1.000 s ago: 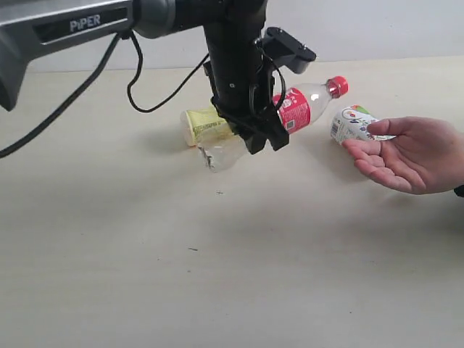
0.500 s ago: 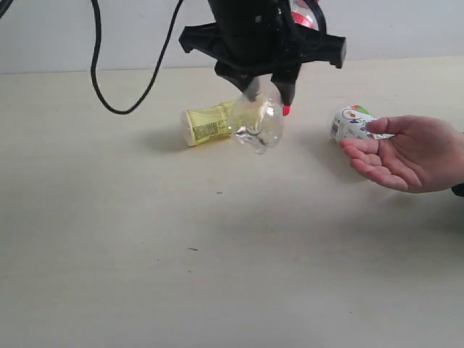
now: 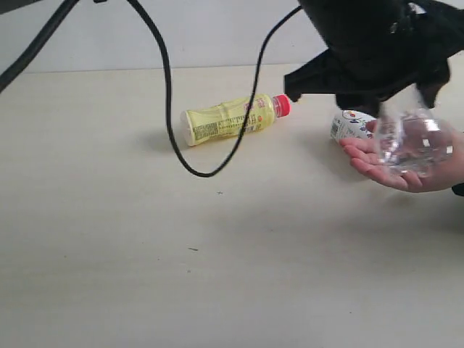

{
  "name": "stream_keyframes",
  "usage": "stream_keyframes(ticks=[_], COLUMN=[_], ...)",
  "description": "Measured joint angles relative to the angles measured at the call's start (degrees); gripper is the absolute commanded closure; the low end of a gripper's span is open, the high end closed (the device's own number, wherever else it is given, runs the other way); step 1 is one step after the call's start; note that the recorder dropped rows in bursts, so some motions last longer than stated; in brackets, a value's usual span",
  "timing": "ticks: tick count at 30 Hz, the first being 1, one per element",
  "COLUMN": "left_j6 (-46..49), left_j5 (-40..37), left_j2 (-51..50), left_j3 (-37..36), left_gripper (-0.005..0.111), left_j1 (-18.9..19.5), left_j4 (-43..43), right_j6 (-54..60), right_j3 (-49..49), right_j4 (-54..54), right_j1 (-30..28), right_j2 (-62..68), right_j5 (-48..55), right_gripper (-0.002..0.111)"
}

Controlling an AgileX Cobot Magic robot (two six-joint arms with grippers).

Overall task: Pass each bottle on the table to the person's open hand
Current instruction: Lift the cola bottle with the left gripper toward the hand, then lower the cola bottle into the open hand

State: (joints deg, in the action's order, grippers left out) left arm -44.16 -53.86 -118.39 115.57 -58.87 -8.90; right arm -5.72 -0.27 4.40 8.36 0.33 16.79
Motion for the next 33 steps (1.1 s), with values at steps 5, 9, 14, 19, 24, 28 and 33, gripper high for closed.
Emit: stream_keyframes(ticks=[5, 9, 14, 19, 24, 28, 33], left_j6=[-0.96, -1.21, -1.21, -1.21, -1.21, -1.21, 0.00], left_j5=[7.94, 10.28, 11.83, 11.81, 11.62, 11.62, 11.46], left_j2=[-2.47, -5.21, -7.11, -8.31, -10.42, -11.33, -11.33], left_j3=[0.00, 0.00, 0.00, 0.00, 0.00, 0.00, 0.00], left_gripper=[0.107, 0.107, 0.107, 0.107, 0.107, 0.107, 0.107], left_j1=[-0.38, -0.38, -0.38, 0.35, 0.97, 1.11, 1.59], left_j4=[-8.37, -10.58, -10.61, -10.61, -10.38, -10.38, -10.23], right_j6=[0.00, 0.00, 0.00, 0.00, 0.00, 0.00, 0.00], right_j3=[0.00, 0.00, 0.00, 0.00, 0.00, 0.00, 0.00], right_j4=[0.00, 0.00, 0.00, 0.00, 0.00, 0.00, 0.00], right_j1=[0.00, 0.00, 0.00, 0.00, 0.00, 0.00, 0.00], right_j2=[0.00, 0.00, 0.00, 0.00, 0.00, 0.00, 0.00], right_j5=[0.00, 0.00, 0.00, 0.00, 0.00, 0.00, 0.00], right_gripper=[0.108, 0.108, 0.108, 0.108, 0.108, 0.108, 0.108])
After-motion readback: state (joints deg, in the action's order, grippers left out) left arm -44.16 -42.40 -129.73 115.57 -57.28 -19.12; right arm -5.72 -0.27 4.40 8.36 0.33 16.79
